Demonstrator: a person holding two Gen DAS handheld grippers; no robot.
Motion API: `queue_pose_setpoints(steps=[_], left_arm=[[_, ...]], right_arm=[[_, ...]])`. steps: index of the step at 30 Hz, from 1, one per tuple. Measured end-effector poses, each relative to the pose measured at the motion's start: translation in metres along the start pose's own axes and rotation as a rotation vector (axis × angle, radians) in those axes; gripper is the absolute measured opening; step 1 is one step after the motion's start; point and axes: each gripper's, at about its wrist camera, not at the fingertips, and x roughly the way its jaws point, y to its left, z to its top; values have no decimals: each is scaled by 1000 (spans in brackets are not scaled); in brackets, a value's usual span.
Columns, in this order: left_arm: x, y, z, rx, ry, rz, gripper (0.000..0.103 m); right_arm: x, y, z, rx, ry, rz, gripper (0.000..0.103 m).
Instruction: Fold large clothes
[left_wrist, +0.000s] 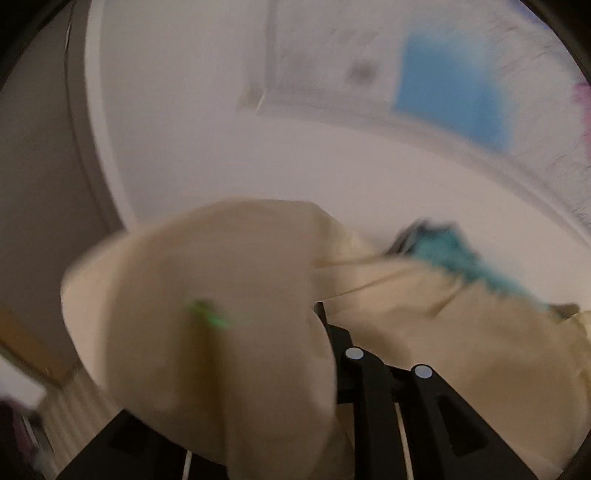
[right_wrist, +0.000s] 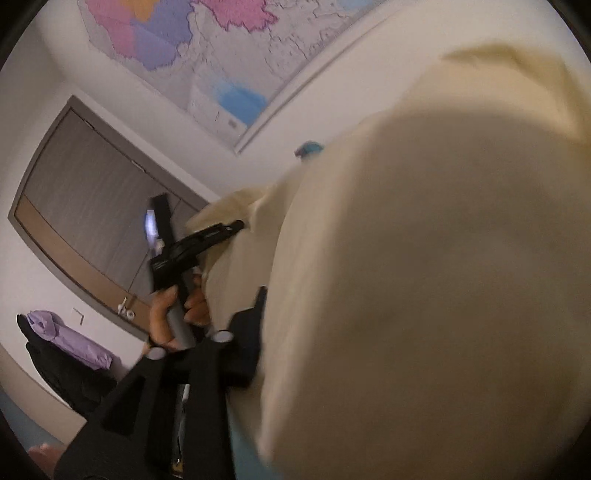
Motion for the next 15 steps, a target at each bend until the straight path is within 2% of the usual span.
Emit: queue_pose_setpoints(steps=[1, 4, 7, 11, 15], left_arm=[[5, 6, -4, -16, 17, -11, 17], [8, 16, -10, -23, 30, -32, 21], [6, 20, -8, -18, 34, -43, 23], [-5, 7, -10, 35, 52, 8, 31], [-30, -1, -16, 93, 30, 60, 47]], right_arm=[[-7, 3, -3, -18, 8, -4, 45], [-41, 12, -10, -68, 23, -35, 61], [-90, 16, -20, -126, 8, -75, 62], [-137, 20, -29, -220, -53, -210, 62], [-159, 14, -20, -257, -156, -355, 63]])
